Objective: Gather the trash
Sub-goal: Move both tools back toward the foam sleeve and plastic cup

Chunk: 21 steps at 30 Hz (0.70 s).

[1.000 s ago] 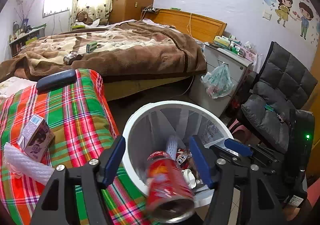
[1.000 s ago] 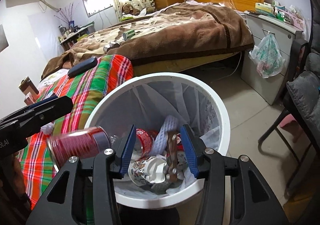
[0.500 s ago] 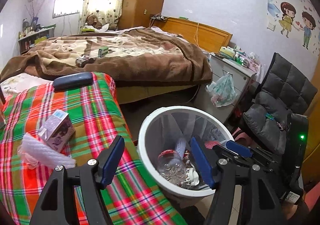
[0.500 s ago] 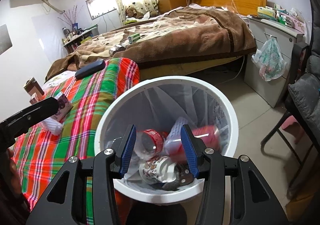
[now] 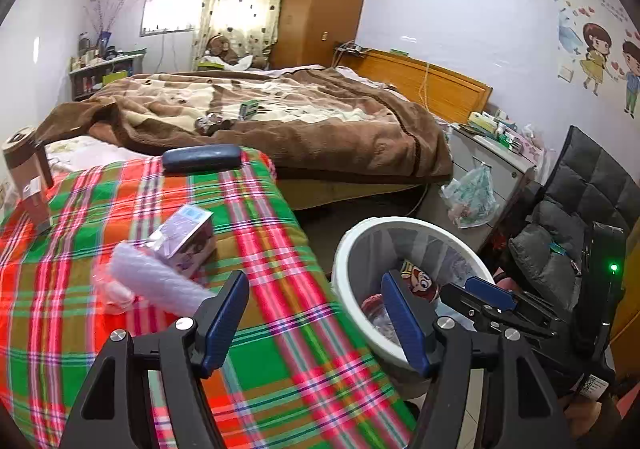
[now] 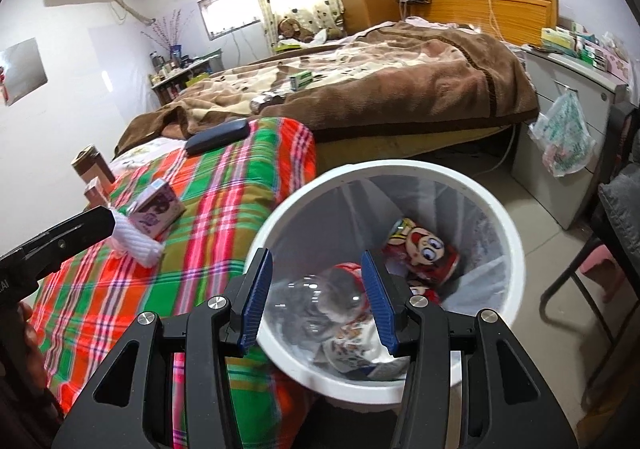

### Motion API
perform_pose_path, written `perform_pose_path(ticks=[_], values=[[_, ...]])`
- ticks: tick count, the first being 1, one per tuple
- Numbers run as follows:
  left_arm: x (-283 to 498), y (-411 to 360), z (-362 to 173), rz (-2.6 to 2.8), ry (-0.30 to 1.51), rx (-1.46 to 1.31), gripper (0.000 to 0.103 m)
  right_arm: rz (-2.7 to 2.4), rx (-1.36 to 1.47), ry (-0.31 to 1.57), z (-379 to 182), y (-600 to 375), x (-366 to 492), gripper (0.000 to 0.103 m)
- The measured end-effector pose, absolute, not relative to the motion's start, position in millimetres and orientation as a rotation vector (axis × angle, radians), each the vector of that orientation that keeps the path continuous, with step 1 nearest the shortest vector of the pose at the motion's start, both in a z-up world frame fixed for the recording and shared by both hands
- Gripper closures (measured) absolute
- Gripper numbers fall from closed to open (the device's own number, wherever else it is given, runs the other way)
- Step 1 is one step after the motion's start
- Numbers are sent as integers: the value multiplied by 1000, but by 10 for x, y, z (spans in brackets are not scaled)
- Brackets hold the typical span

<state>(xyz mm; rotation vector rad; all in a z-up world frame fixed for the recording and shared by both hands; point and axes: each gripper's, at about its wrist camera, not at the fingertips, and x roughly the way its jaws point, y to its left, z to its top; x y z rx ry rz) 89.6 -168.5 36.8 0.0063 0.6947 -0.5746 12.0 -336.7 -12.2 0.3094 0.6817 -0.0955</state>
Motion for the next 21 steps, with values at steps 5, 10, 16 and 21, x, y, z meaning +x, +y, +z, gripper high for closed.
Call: perform_pose_path(ticks=[5, 10, 16, 21], values=[[867, -1453, 376, -539, 684, -11, 35, -54, 288, 681, -115, -3219, 177, 55], [885, -1172, 359, -482, 680, -30, 35, -10, 273, 690, -128, -3073, 273, 51], [949, -706, 291, -370, 692, -64, 35, 51, 249, 718, -173, -2849, 415, 51], [1021, -395, 228, -308, 706, -89, 35, 101, 212, 741, -188, -2644, 504, 50]])
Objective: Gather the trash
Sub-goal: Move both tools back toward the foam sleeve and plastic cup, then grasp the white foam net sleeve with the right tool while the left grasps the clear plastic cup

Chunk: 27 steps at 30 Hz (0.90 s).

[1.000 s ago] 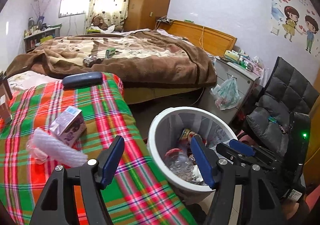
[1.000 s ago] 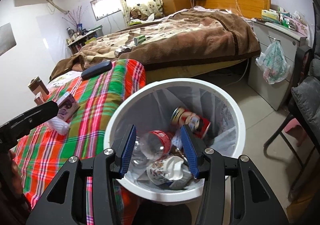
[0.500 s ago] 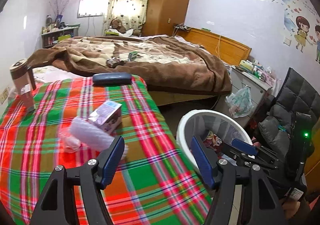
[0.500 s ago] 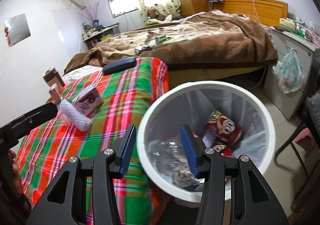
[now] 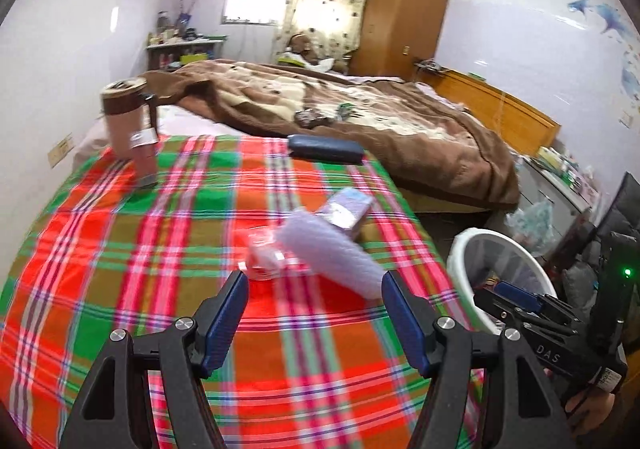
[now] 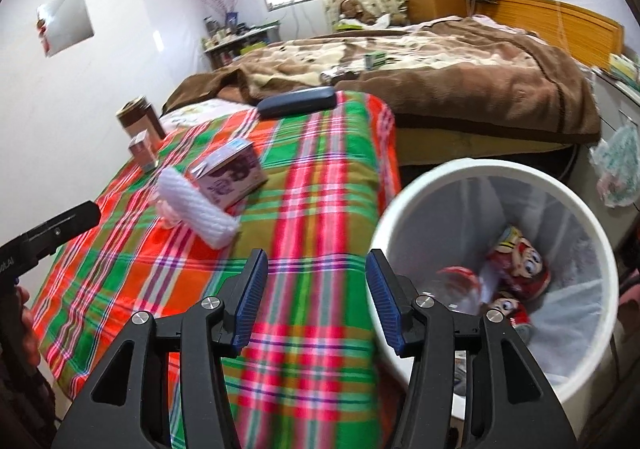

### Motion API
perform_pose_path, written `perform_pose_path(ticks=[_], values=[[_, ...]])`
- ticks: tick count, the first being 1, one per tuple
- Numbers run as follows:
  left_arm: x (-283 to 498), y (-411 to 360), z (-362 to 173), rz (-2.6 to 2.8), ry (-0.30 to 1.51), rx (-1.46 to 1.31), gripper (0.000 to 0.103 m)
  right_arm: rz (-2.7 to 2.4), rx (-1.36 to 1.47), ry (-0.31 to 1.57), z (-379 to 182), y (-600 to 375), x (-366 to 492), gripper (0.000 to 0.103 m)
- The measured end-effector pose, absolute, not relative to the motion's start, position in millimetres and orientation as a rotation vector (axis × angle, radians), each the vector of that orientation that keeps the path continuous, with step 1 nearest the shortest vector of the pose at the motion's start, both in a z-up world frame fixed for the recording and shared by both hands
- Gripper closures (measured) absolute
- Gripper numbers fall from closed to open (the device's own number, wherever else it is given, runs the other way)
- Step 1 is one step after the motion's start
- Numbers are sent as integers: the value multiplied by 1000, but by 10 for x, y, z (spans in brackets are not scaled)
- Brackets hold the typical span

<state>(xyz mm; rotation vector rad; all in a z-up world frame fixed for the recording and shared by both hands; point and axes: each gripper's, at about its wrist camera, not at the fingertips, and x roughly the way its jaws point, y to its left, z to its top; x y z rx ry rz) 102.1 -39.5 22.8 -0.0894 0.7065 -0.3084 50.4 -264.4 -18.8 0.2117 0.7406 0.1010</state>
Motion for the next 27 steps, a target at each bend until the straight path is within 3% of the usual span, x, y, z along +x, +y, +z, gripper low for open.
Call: perform_pose_path(ticks=[18, 27], values=[[1346, 69, -40, -253, 768, -121, 34, 324, -68, 815, -275, -1812, 1056, 48], [1614, 39, -168, -279, 809, -118, 34, 308, -62, 825, -308, -1795, 1245, 48]])
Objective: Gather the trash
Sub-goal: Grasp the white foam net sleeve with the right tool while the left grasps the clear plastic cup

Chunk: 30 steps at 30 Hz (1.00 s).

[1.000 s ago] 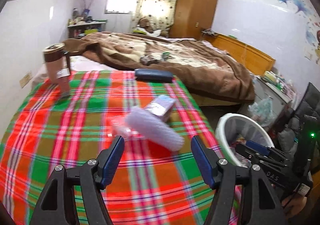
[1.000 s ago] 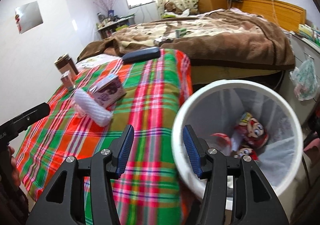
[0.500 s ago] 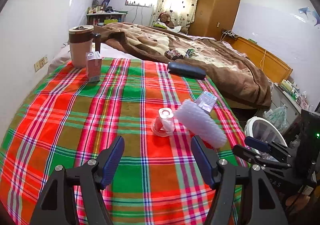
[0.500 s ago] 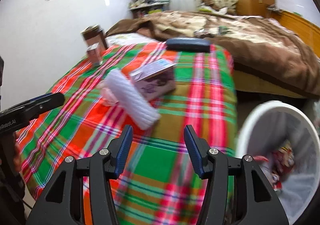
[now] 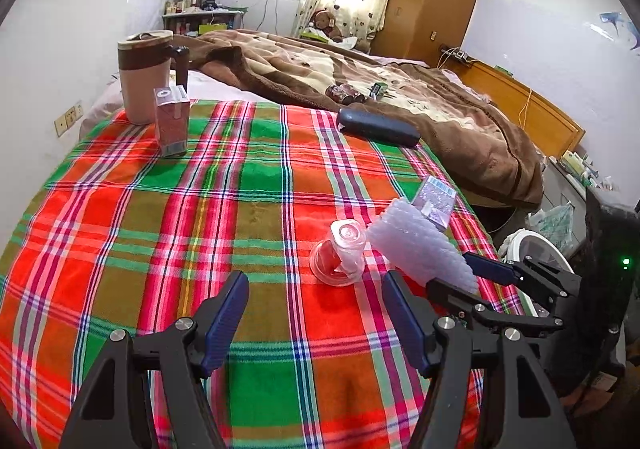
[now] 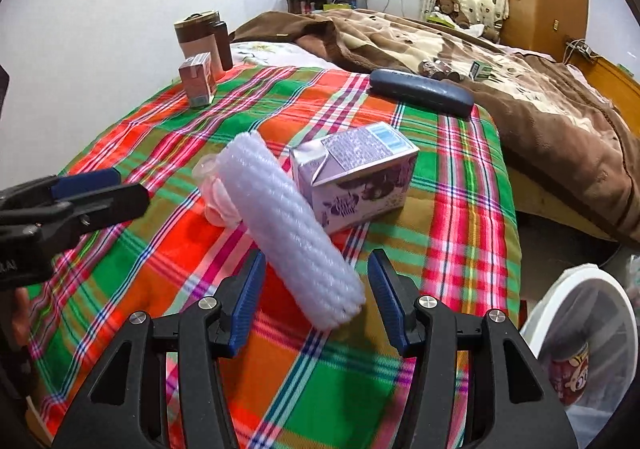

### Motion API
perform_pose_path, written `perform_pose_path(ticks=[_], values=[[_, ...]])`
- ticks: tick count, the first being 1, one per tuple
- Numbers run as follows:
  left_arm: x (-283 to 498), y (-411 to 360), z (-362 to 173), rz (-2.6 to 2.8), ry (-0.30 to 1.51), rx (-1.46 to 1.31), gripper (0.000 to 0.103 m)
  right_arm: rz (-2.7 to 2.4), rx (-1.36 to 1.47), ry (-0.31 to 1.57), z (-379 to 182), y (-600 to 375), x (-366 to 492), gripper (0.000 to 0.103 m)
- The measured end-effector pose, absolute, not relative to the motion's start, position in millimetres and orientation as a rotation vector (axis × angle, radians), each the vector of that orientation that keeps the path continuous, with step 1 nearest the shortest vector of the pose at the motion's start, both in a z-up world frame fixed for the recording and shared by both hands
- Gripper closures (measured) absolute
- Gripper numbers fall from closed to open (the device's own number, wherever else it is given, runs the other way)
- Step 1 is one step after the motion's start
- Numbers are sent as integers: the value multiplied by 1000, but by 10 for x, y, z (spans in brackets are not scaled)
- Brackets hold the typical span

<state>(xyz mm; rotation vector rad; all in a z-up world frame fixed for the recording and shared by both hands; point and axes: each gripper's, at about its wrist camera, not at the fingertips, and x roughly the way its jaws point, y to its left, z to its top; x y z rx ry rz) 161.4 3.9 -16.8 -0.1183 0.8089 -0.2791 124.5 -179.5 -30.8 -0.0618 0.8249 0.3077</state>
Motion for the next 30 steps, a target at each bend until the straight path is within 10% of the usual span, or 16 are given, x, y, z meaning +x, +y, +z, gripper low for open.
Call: perform_pose_path(ticks=[12, 30], values=[[1843, -26, -292, -295, 842, -124, 34, 316, 29, 843, -363, -1885, 1250, 74], [2175, -282, -429, -282, 867, -71, 34, 239, 156, 849, -405, -2076, 1128, 76]])
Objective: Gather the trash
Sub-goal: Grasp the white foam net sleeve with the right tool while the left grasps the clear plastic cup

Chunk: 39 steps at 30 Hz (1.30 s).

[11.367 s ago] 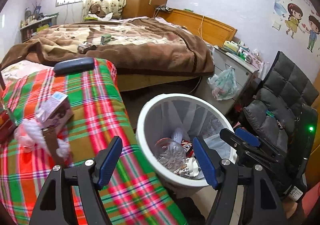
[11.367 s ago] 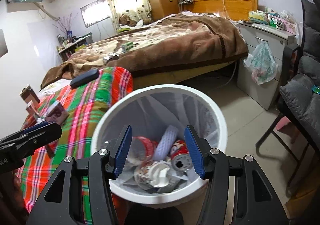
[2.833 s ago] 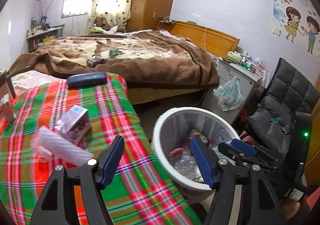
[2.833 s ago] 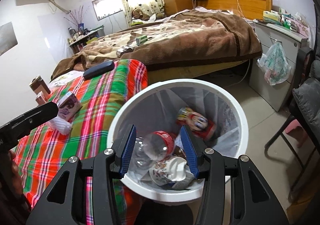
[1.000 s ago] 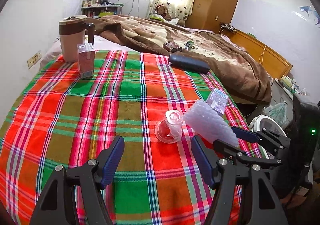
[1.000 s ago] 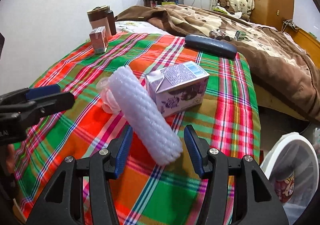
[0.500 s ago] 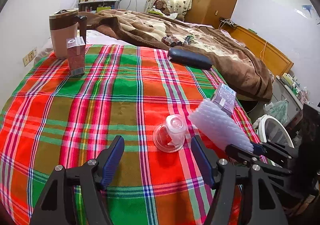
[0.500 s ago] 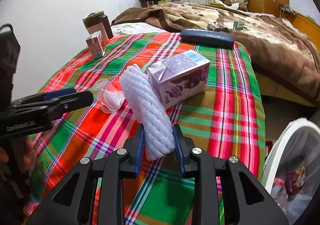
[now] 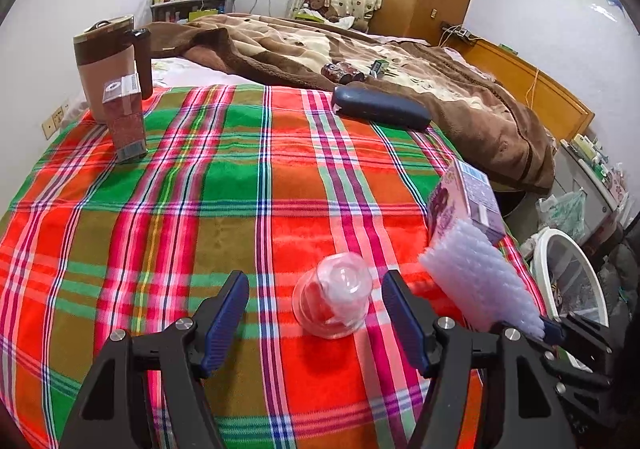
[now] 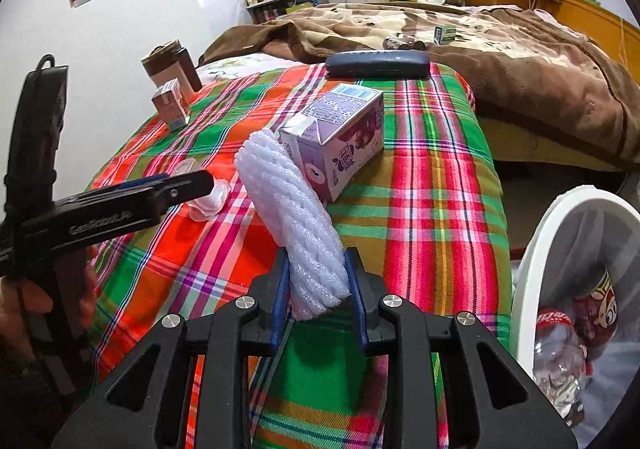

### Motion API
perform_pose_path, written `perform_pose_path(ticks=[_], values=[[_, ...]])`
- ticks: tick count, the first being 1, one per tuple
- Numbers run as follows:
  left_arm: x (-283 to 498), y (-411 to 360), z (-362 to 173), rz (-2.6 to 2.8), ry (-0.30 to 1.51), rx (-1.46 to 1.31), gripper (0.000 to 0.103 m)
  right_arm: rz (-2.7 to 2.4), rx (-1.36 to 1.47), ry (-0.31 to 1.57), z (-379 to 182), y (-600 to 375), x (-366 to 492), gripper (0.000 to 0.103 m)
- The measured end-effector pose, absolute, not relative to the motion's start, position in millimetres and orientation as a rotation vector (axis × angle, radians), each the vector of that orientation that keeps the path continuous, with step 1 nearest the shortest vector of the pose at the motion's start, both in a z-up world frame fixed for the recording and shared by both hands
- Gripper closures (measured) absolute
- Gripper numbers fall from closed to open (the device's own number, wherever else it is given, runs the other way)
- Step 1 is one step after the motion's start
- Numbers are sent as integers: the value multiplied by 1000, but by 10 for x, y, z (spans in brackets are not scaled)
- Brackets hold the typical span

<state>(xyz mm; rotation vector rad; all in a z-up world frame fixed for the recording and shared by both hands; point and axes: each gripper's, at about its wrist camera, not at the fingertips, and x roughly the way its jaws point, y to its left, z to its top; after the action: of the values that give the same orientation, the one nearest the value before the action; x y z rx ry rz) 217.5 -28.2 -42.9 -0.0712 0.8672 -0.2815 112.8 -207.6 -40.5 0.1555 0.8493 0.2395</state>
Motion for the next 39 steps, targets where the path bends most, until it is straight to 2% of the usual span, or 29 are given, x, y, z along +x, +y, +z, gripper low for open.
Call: perform_pose_path(ticks=[6, 9, 13, 17, 39], values=[[2244, -336, -486, -282, 876, -63, 35, 233, 172, 856, -426, -2120, 1133, 76], [2265, -355, -522, -280, 885, -58, 39, 230, 177, 859, -434, -2127, 1140, 76], [2281, -355, -541, -268, 884, -59, 51, 231, 183, 857, -436, -2128, 1138, 76], [2291, -346, -550, -262, 885, -62, 70, 233, 187, 856, -432, -2139, 1125, 76], [1768, -212, -382, -264, 838, -104, 72, 242, 195, 824, -352, -2125, 943, 76]])
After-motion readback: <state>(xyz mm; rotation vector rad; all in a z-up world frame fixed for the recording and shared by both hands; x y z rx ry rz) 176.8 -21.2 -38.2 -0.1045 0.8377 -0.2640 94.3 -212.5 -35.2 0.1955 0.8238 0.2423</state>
